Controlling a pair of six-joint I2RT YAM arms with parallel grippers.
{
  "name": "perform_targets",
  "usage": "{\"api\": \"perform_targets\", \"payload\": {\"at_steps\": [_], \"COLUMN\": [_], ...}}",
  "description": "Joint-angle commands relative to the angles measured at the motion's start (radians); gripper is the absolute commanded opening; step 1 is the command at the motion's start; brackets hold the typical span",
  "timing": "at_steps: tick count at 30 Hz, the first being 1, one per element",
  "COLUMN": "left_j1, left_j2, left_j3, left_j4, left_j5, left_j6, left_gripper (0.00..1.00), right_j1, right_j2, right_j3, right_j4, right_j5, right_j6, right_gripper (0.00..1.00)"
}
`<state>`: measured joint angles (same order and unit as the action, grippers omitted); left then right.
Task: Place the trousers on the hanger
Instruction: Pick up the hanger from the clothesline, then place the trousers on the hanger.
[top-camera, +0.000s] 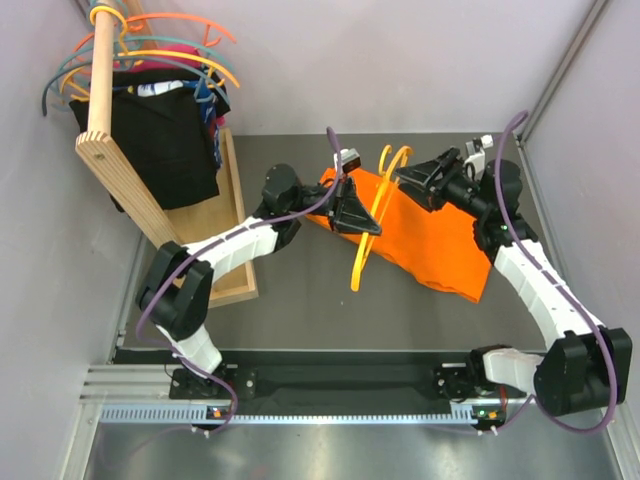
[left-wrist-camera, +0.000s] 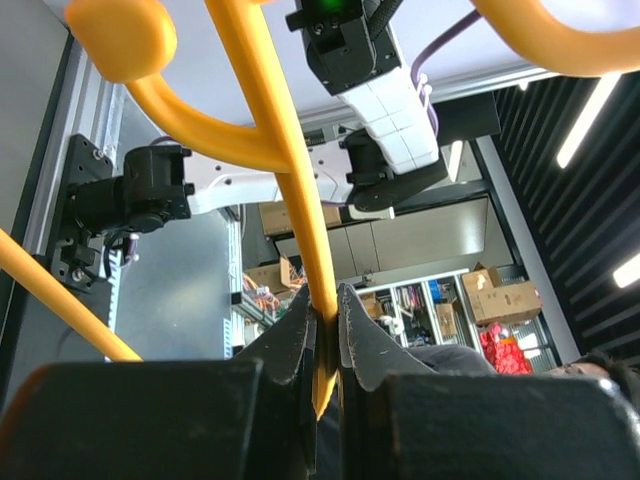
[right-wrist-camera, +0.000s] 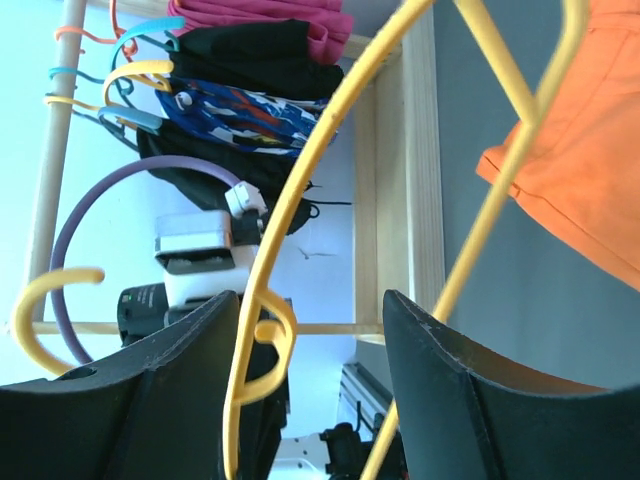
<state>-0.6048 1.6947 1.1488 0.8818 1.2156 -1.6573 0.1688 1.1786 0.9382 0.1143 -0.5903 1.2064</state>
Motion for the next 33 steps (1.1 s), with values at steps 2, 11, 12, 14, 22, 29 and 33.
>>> {"api": "perform_targets", "payload": {"at_steps": [2, 11, 12, 14, 22, 29, 33], "left_j1": [-0.03, -0.043, -0.044, -0.043, 0.045, 0.05, 0.048], "left_j2": [-0.006, -0.009, -0.007, 0.0, -0.183, -0.328, -0.326], "left_j3": [0.015, 0.035, 0.038, 0.049, 0.112, 0.178, 0.209], "left_j4": [0.057, -0.02, -0.029, -0.065, -1.021, -1.157, -1.04], "left_j5": [0.024, 0.048, 0.05, 0.059, -0.114, -0.406, -0.435], "left_j6": [0.028, 0.076, 0.08, 0.103, 0.921, 1.056, 1.002], "left_gripper": [0.0, 0.0, 0.0, 0.0, 0.77, 0.82, 0.91], "right_j1": [0.041, 0.086, 0.092, 0.106, 0.106, 0.126, 0.13], "right_j2": [0.021, 0.085, 0.087, 0.085, 0.021, -0.016, -0.013], "right_j3": [0.08, 0.123, 0.123, 0.131, 0.177, 0.235, 0.24], "right_j4": [0.087, 0.107, 0.114, 0.093, -0.189, -0.448, -0.536], "right_j5": [0.055, 0.03, 0.023, 0.027, 0.147, 0.366, 0.399], "right_j6": [0.01, 0.013, 0.007, -0.039, -0.183, -0.22, -0.185], "right_gripper": [0.6, 0.36, 0.26, 0.0, 0.0, 0.0, 0.0]}}
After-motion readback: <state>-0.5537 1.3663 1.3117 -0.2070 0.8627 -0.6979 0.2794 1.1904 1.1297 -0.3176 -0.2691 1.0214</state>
